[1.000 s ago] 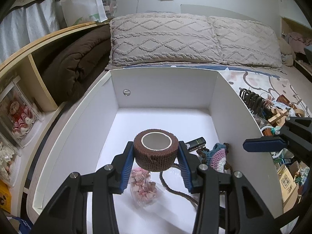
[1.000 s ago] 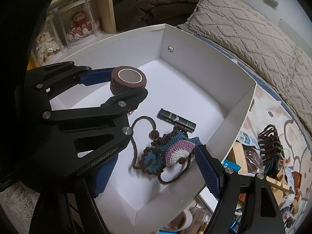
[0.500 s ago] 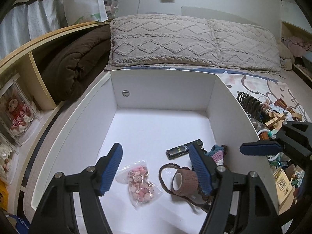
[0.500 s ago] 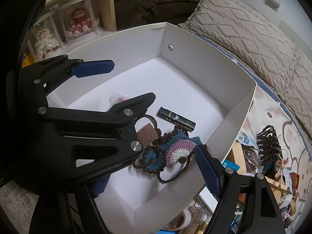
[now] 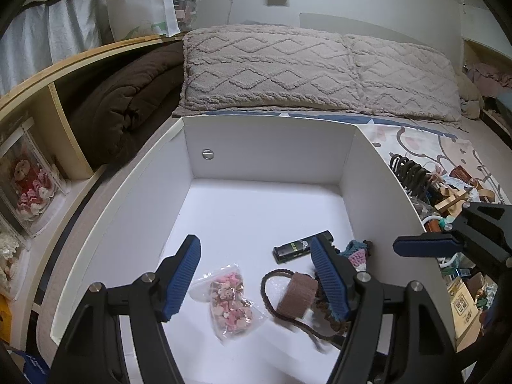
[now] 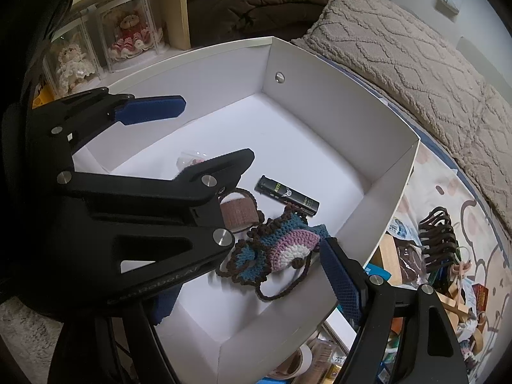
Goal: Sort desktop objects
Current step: 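Withdraw both grippers up out of the white box toward the pile, then move both open grippers over the cluttered pile of items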
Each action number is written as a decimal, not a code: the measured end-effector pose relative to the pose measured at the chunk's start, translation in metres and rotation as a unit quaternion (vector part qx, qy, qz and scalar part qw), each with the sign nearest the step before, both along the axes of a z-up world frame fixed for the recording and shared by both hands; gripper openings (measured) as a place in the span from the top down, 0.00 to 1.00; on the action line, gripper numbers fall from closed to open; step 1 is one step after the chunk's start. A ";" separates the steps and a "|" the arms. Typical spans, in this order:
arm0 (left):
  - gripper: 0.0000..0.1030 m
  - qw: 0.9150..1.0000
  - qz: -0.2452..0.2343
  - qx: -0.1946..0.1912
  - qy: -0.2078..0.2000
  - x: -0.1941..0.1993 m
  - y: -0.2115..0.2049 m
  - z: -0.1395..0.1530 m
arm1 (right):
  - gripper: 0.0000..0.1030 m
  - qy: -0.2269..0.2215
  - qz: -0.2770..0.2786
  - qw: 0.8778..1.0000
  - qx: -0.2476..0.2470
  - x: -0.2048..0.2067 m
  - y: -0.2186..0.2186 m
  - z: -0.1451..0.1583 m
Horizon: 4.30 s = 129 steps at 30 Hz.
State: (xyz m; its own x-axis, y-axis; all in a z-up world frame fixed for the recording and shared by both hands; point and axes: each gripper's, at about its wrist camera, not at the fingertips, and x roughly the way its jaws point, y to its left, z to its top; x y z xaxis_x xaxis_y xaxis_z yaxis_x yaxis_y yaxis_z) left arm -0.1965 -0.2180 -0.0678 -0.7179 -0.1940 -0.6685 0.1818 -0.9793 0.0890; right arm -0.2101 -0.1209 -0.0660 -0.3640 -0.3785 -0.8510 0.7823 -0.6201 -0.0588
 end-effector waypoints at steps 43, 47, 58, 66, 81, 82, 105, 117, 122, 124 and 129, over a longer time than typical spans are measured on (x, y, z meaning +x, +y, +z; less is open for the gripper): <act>0.00 0.985 0.084 -0.024 0.147 0.068 -0.010 0.067 | 0.00 0.131 -0.092 0.977 -0.140 0.021 0.091 0.069; 0.00 0.984 0.076 -0.023 0.162 0.076 -0.002 0.075 | 0.00 0.140 -0.101 0.975 -0.143 0.031 0.108 0.073; 0.00 0.982 0.058 -0.018 0.180 0.090 0.020 0.087 | 0.00 0.177 -0.132 0.965 -0.140 0.064 0.159 0.084; 0.00 0.983 0.035 -0.017 0.182 0.099 0.040 0.088 | 0.00 0.194 -0.161 0.956 -0.150 0.083 0.192 0.086; 0.00 0.985 -0.004 -0.016 0.173 0.120 0.084 0.073 | 0.00 0.198 -0.237 0.937 -0.165 0.112 0.260 0.069; 0.00 0.985 -0.008 -0.014 0.172 0.121 0.087 0.071 | 0.00 0.195 -0.241 0.936 -0.168 0.114 0.265 0.068; 0.00 0.976 -0.113 0.028 0.182 0.139 0.168 0.008 | 0.00 0.209 -0.295 0.918 -0.165 0.147 0.326 0.017; 0.00 0.971 -0.144 0.017 0.191 0.151 0.194 -0.018 | 0.00 0.251 -0.313 0.904 -0.148 0.159 0.338 -0.015; 0.00 0.970 -0.154 0.025 0.186 0.153 0.201 -0.029 | 0.00 0.269 -0.320 0.895 -0.154 0.164 0.338 -0.024; 0.00 0.970 -0.157 0.022 0.185 0.153 0.205 -0.033 | 0.00 0.272 -0.314 0.895 -0.164 0.166 0.338 -0.028; 0.00 0.971 -0.159 0.015 0.178 0.150 0.211 -0.041 | 0.00 0.259 -0.309 0.901 -0.163 0.164 0.335 -0.042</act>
State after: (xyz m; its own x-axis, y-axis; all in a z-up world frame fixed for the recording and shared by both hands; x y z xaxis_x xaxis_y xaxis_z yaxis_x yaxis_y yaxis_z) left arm -0.0463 -0.0073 -0.1091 -0.9248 0.0914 -0.3692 -0.1164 -0.9922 0.0457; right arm -0.0457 0.2146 -0.1079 -0.9067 -0.1665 -0.3876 0.2024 -0.9779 -0.0533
